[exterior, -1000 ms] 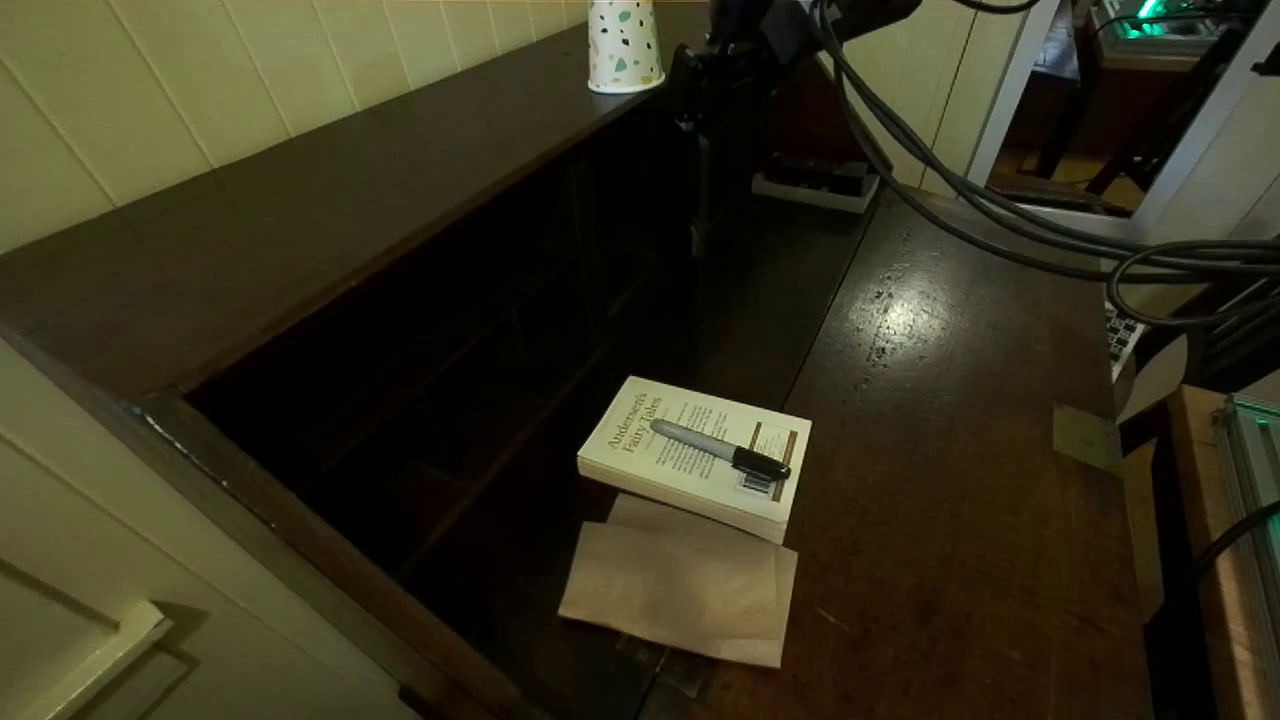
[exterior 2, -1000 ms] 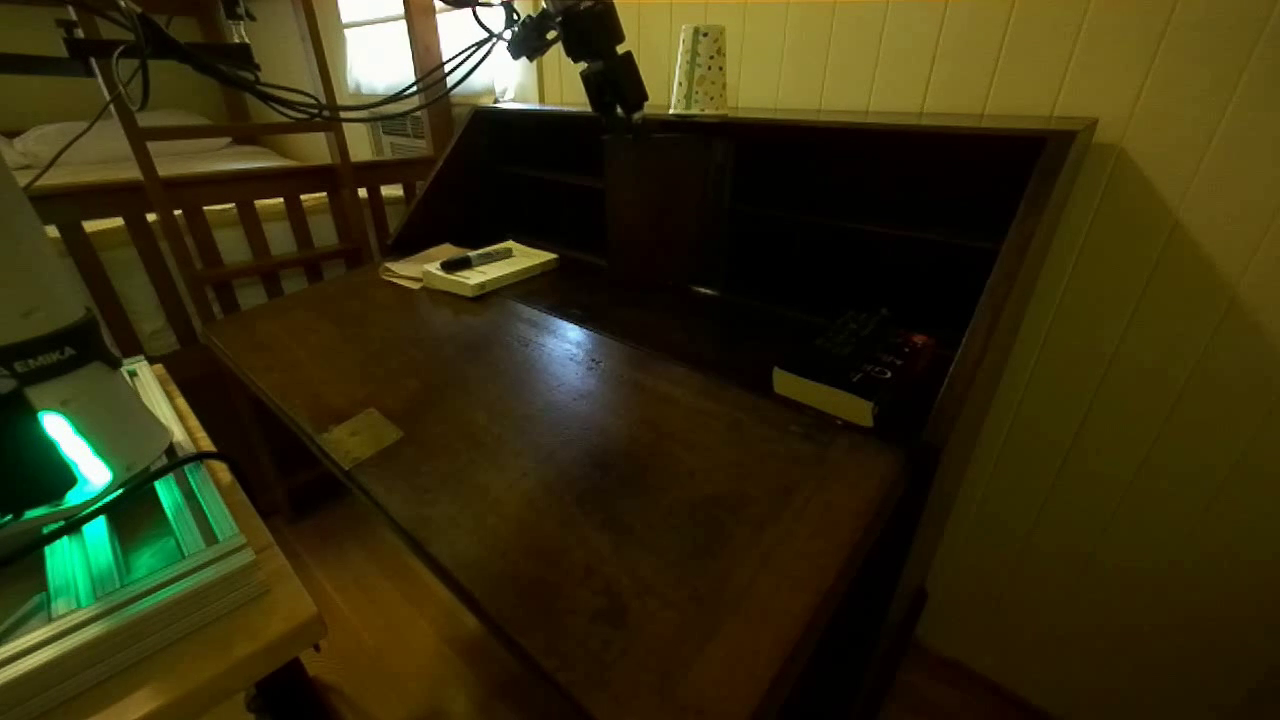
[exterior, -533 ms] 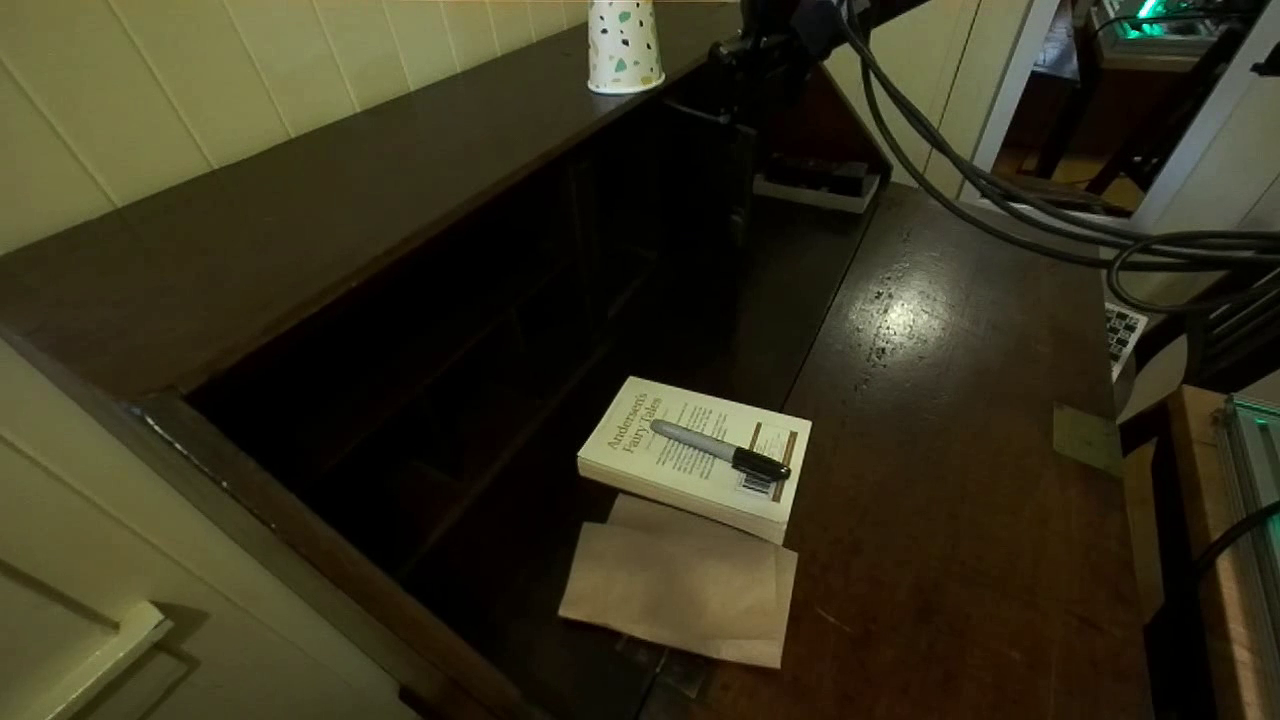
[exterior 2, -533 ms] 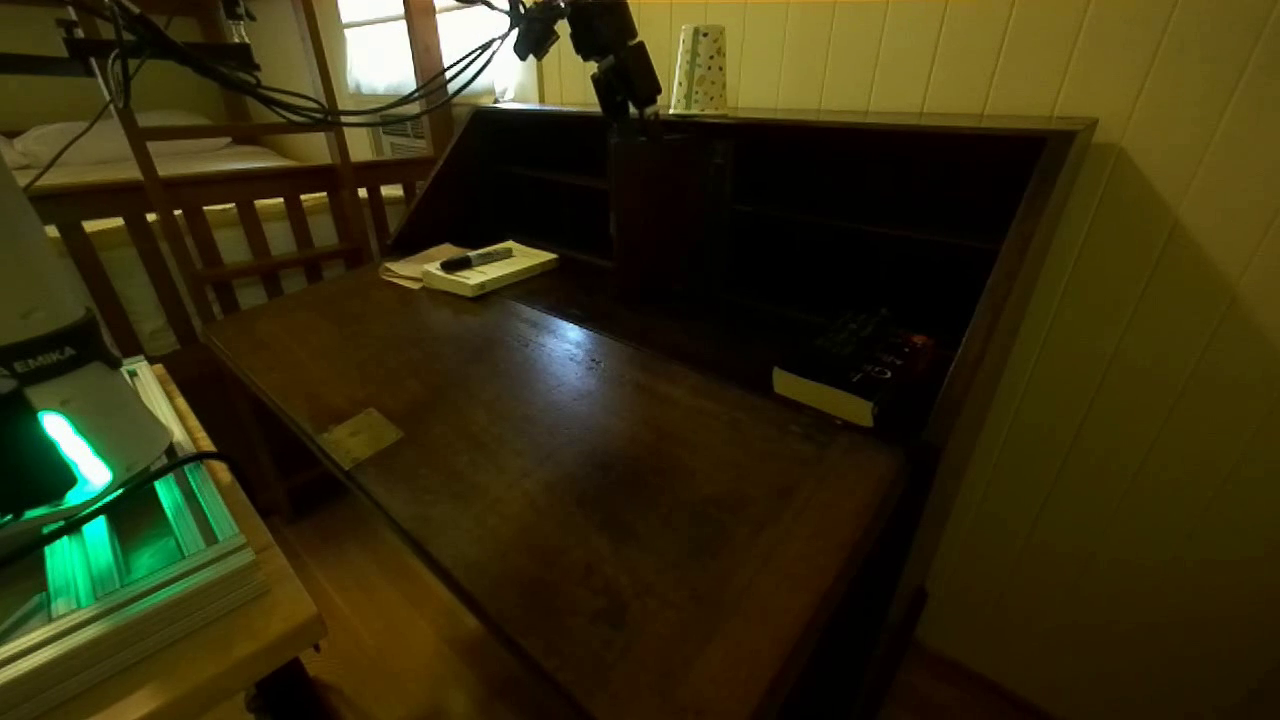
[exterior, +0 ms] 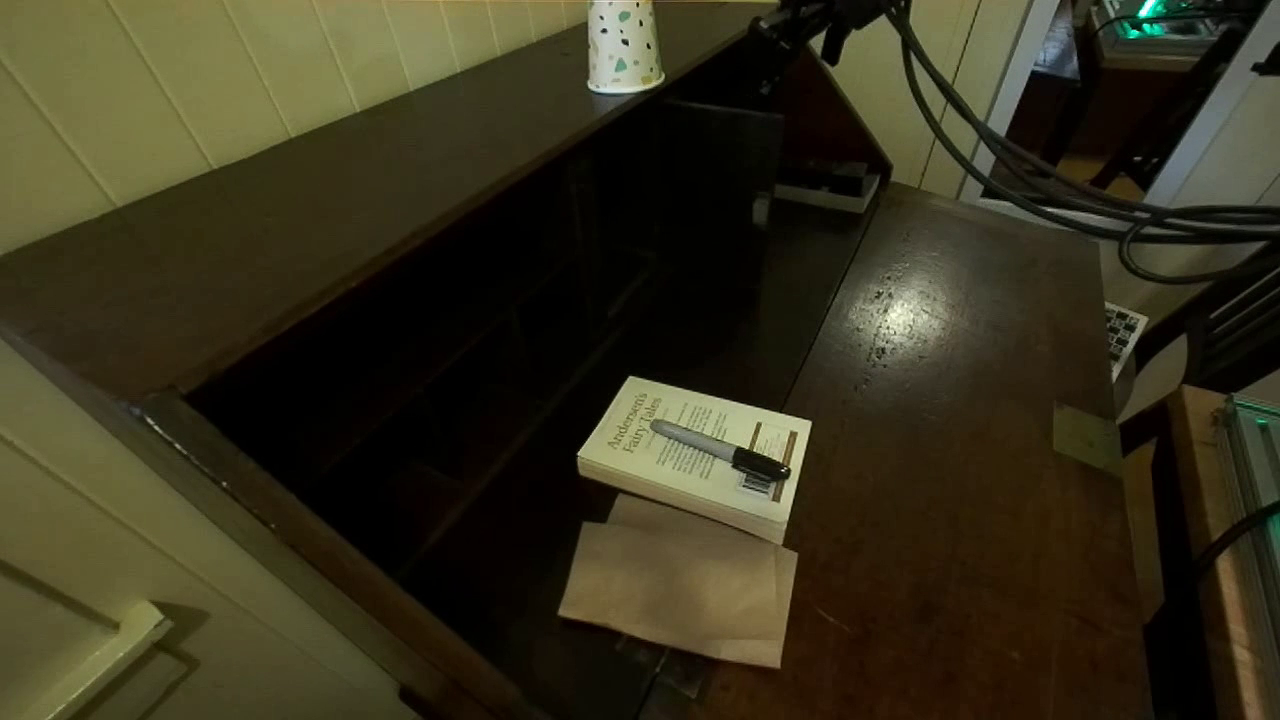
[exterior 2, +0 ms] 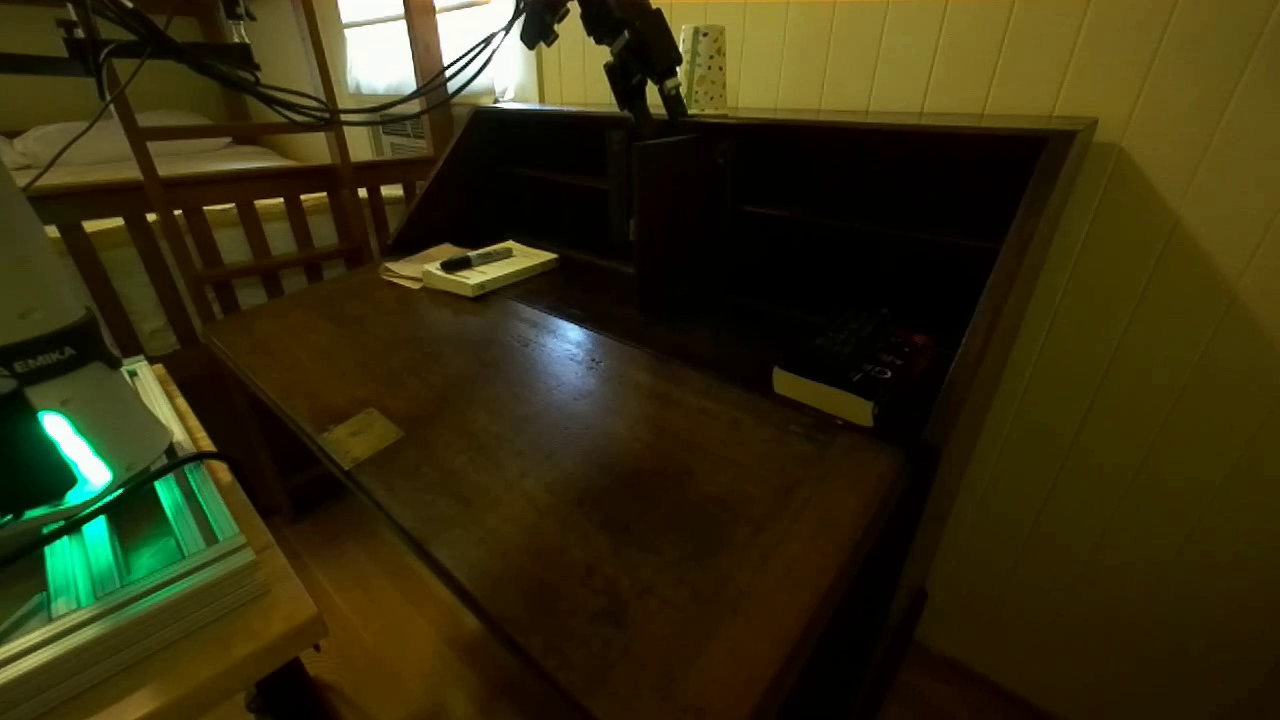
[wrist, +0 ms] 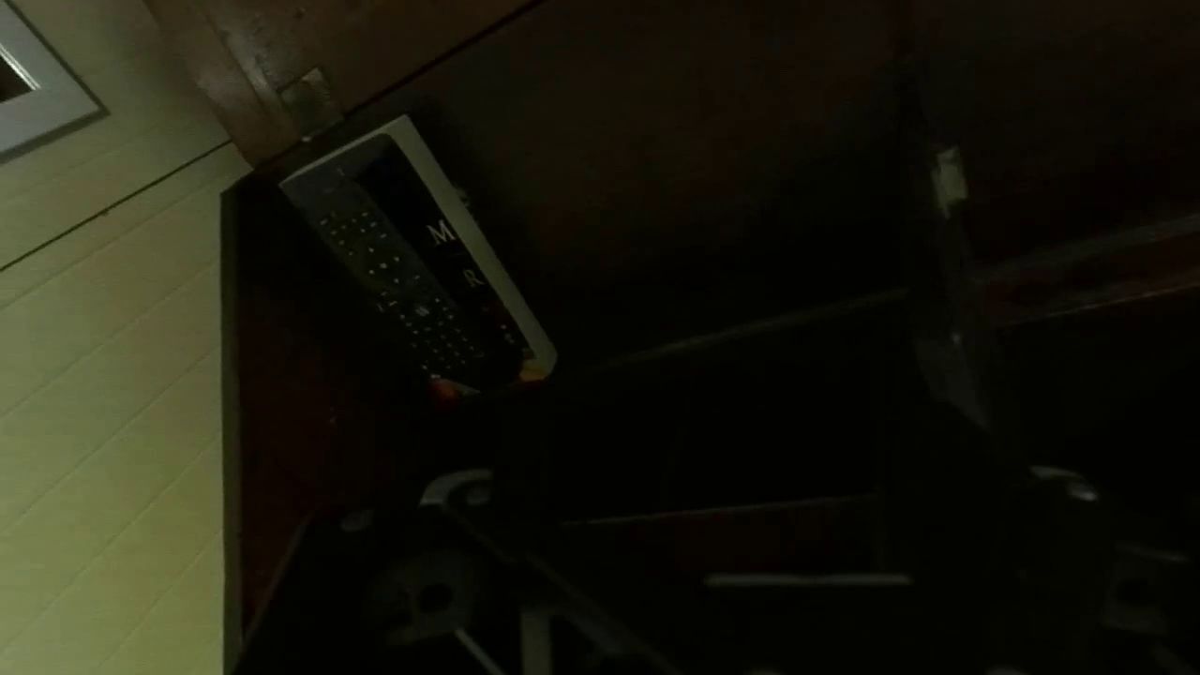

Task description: Open the small door completely, then place the cup inside, and then close the door

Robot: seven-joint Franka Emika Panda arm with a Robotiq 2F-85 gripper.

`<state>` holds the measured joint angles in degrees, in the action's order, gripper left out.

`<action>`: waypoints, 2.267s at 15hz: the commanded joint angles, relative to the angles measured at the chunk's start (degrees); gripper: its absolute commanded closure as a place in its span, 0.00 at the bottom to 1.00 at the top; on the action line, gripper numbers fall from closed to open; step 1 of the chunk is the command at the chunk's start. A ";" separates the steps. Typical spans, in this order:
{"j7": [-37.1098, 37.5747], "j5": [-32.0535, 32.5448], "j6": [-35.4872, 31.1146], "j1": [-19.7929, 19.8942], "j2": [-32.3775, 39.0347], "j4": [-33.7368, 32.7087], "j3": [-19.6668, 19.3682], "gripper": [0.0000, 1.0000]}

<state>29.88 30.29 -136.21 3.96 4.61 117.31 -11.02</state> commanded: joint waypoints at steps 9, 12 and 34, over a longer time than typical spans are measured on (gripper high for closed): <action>-0.01 0.03 2.53 1.58 -3.01 2.85 0.58 0.00; -3.35 -2.81 3.10 1.41 -6.17 3.79 1.42 0.00; -0.13 -14.35 -13.06 4.52 -5.37 10.68 2.86 0.00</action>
<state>26.73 14.98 -147.44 7.61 -1.59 127.50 -8.13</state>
